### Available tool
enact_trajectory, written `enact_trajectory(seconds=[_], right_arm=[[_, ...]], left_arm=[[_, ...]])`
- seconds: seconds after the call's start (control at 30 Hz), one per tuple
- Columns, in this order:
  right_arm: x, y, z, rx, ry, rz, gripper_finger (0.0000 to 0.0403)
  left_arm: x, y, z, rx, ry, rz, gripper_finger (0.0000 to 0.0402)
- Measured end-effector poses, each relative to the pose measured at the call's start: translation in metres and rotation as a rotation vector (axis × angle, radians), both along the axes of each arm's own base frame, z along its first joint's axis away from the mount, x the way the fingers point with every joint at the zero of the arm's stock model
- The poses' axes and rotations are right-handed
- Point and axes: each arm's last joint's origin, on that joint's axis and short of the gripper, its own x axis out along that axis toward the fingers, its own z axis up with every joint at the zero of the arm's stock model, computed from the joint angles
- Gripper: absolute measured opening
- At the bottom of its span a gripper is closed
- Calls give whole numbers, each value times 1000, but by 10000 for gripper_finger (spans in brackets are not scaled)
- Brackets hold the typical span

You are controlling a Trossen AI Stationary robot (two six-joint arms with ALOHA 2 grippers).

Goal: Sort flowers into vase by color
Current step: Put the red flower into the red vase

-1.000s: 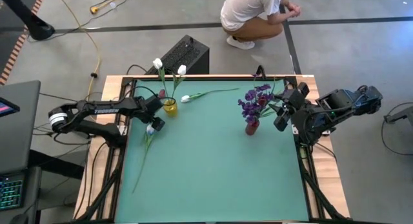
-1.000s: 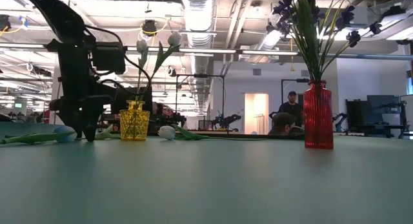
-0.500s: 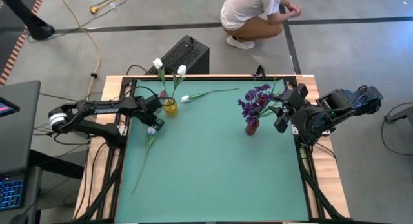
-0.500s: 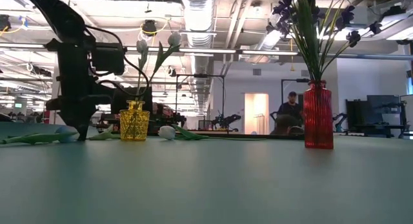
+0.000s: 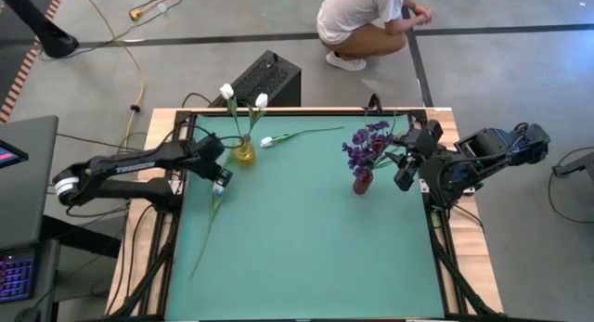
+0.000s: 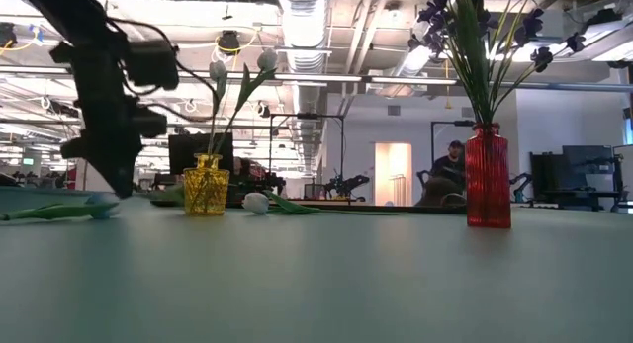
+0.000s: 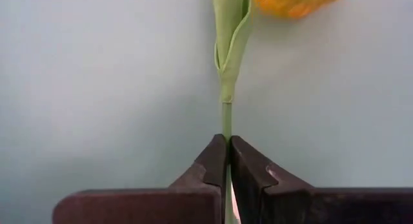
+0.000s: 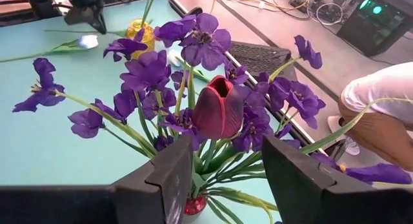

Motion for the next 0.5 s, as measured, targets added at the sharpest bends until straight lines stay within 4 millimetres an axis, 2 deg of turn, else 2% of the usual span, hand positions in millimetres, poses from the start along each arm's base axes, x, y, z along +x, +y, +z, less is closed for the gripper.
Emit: enact_trajectory(seconds=[0.5], right_arm=[[3, 1, 2, -18, -13, 28, 214]], left_arm=[[-35, -20, 50, 234, -334, 98, 0]])
